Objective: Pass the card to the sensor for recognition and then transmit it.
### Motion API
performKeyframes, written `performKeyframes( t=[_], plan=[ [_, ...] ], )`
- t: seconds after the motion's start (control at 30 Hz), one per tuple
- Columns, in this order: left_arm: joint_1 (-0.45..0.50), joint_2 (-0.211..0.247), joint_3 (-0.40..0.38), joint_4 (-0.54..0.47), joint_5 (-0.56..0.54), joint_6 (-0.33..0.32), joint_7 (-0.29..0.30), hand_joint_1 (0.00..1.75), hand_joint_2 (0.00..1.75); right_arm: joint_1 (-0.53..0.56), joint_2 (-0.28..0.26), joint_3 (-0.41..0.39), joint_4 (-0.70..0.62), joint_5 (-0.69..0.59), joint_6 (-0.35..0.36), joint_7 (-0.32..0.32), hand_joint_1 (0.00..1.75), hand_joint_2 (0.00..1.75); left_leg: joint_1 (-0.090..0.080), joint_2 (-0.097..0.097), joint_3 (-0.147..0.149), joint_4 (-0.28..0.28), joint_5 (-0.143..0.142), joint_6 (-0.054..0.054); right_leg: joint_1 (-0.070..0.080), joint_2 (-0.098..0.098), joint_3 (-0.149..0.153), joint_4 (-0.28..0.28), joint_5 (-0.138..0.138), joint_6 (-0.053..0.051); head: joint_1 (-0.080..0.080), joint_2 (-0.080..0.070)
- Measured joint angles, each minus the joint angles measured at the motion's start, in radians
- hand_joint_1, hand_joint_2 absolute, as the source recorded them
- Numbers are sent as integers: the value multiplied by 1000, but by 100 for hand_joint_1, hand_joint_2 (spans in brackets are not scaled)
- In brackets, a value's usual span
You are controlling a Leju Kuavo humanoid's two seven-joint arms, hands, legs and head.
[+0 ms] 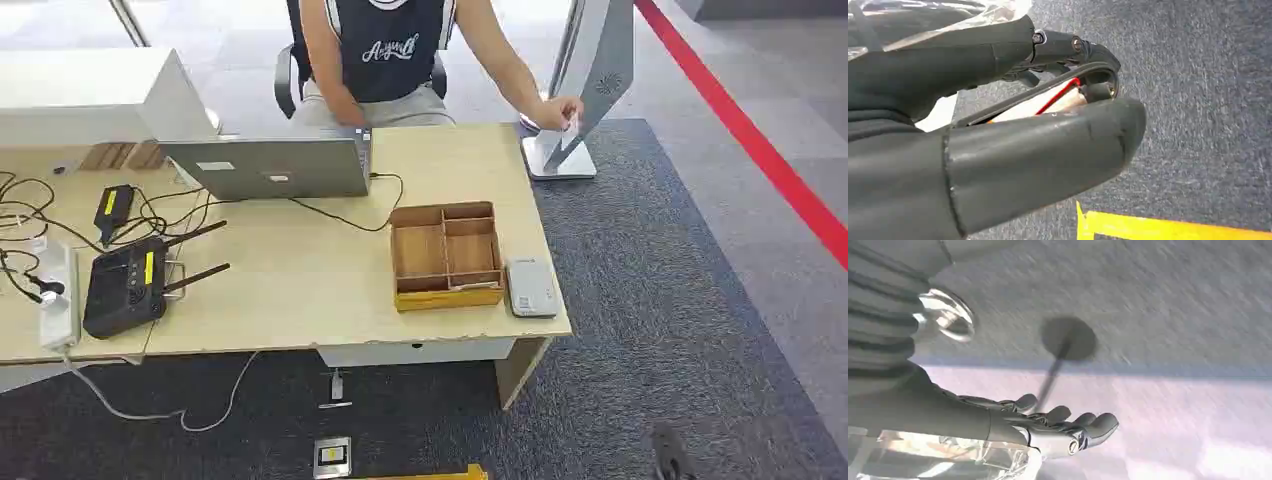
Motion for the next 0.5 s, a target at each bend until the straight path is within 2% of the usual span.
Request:
performKeyframes(
  t=[0.17,0.3,0.5],
  plan=[
    [1,-6,-9,0,5,0,8,0,0,-105,-72,86,-82,-9,73,70,0,175,0,-1,0,0,1,0,0,0,0,0,1,0,-1,0],
    [1,-6,-10,0,15,0,8,0,0,-150,-108,166,-151,-40,91,87,0,175,0,-1,-2,0,1,0,0,0,0,1,1,0,-1,0],
    [0,-14,-13,0,29,4,0,0,0,-256,-142,353,-273,-79,104,140,0,175,0,0,-3,0,1,0,0,0,-1,1,1,0,0,0]
  ],
)
